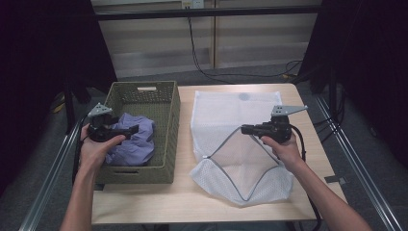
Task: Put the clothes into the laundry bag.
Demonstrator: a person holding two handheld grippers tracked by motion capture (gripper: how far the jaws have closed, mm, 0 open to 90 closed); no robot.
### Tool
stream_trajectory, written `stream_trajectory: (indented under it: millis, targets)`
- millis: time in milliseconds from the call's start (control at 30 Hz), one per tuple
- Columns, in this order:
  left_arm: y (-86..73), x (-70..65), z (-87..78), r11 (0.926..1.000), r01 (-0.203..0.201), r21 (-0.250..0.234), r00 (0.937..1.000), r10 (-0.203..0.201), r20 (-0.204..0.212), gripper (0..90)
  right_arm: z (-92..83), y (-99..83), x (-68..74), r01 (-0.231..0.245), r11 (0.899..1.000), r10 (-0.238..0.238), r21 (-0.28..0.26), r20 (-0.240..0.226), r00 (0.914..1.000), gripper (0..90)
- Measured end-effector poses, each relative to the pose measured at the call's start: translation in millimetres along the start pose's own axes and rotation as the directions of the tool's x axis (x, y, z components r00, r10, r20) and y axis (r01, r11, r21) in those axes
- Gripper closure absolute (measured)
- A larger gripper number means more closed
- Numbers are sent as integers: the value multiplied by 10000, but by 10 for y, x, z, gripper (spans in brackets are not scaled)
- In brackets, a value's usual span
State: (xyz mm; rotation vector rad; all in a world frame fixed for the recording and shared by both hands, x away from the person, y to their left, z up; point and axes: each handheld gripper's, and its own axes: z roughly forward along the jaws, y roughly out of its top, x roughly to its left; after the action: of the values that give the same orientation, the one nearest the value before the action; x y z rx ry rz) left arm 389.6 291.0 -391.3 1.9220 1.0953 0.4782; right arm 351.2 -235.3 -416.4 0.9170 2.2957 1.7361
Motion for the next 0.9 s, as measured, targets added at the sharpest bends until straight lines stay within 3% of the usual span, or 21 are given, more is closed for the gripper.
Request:
stream_trajectory:
  millis: [133, 267, 333, 367, 433, 533, 600, 667, 733, 800, 833, 867, 900]
  targets:
    - [-28, 41, 146, 9973, -97, 734, 9998, 109, -153, 75, 4, -3, -6, -6, 10000, 6, 8, 11, 10000, 886]
    - [-92, 111, 257, 9931, 203, 1155, 9989, -152, -446, 71, 4, -5, -5, -11, 10000, 11, 20, 14, 10000, 886]
    - [-131, 145, 315, 9865, 351, 1597, 9990, -301, -339, 69, 5, -7, -8, -37, 10000, 37, 13, -27, 10000, 885]
    - [-146, 157, 328, 9859, 323, 1645, 9987, -253, -450, 68, 5, -9, -12, -64, 10000, 64, 15, -25, 10000, 885]
    - [-185, 220, 368, 9771, 363, 2097, 9977, -234, -634, 62, 6, -11, -15, -67, 10000, 67, 20, -28, 10000, 886]
    - [-216, 244, 401, 9749, 465, 2176, 9967, -307, -755, 52, 7, -14, -13, -88, 10000, 88, 36, -12, 10000, 886]
    - [-238, 261, 424, 9663, 340, 2552, 9968, -142, -789, 55, 14, -16, -15, -40, 10000, 41, 44, -39, 10000, 885]
    - [-244, 281, 444, 9651, 419, 2584, 9931, -120, -1163, 57, 20, -20, -14, -63, 10000, 63, 69, -34, 10000, 886]
    - [-248, 289, 456, 9636, 442, 2636, 9922, -117, -1238, 56, 24, -22, -14, -85, 9999, 85, 86, -54, 9999, 886]
    - [-273, 291, 497, 9525, 561, 2992, 9931, -225, -1147, 55, 30, -27, -12, -63, 9999, 64, 126, -35, 10000, 885]
    - [-292, 288, 544, 9344, 320, 3547, 9960, -1, -896, 53, 31, -28, -11, -54, 9999, 54, 128, -35, 10000, 886]
    - [-309, 271, 576, 9288, 397, 3684, 9958, -64, -914, 52, 31, -29, -11, -58, 9999, 58, 130, -38, 10000, 886]
    - [-321, 280, 596, 9145, 349, 4030, 9965, -13, -833, 51, 31, -29, -11, -59, 9999, 60, 132, -43, 10000, 886]
